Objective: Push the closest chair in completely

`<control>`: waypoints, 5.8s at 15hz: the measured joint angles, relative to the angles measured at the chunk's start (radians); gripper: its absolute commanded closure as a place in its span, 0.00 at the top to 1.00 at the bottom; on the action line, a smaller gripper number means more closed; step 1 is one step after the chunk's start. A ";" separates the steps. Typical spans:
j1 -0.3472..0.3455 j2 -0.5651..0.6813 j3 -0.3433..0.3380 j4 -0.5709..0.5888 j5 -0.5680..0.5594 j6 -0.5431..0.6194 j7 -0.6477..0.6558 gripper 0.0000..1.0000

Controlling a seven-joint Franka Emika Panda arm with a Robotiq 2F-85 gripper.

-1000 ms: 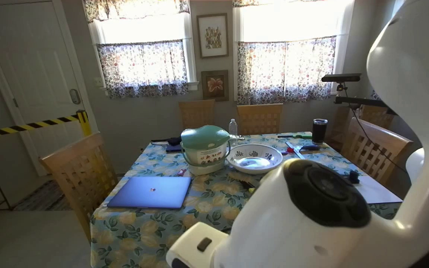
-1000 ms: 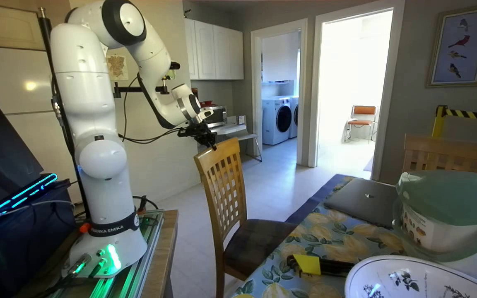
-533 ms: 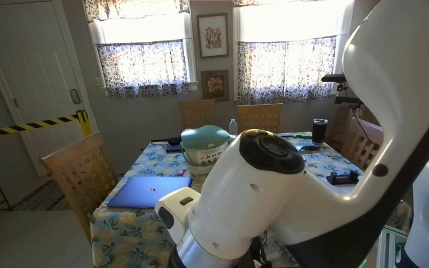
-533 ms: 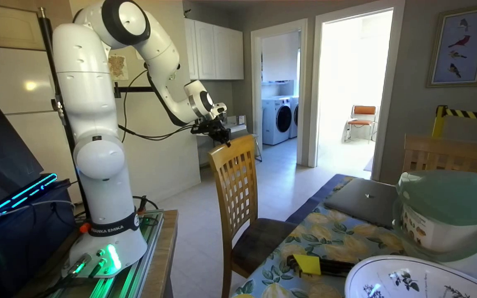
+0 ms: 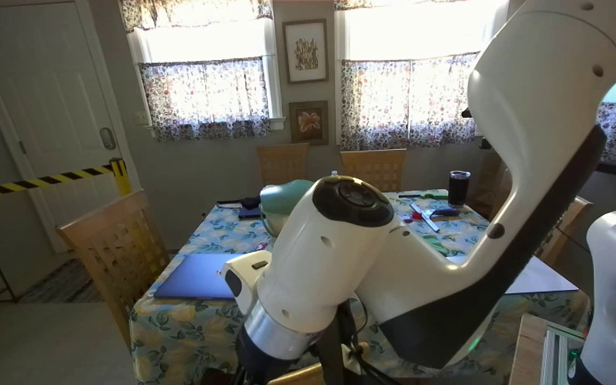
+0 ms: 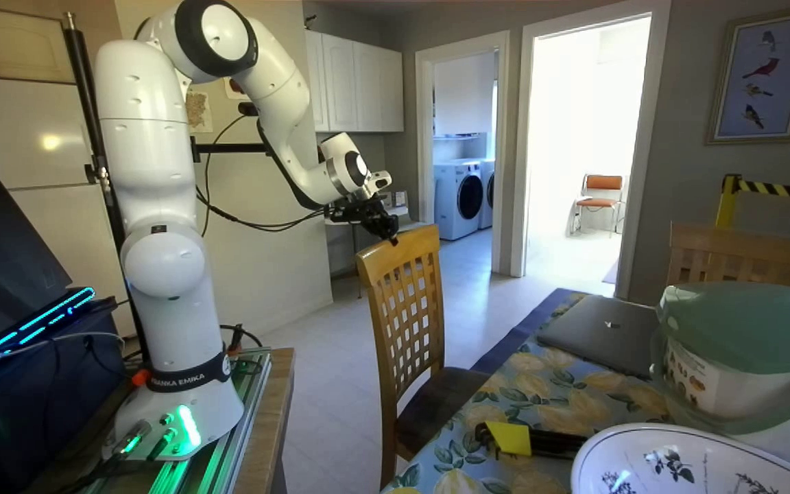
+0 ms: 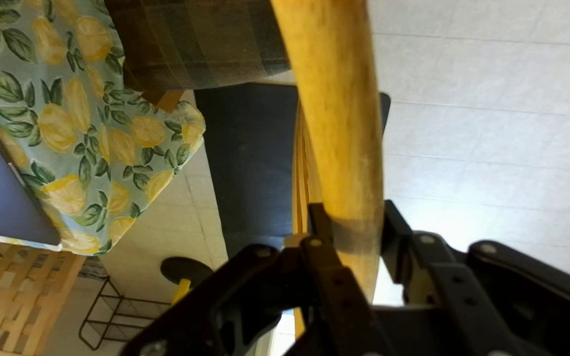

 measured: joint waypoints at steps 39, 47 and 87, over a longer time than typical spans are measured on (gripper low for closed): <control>-0.081 0.065 -0.277 0.010 -0.142 0.062 -0.108 0.07; -0.082 0.184 -0.370 0.187 -0.316 0.107 -0.105 0.07; -0.307 -0.147 -0.071 0.037 0.555 -0.207 -0.561 1.00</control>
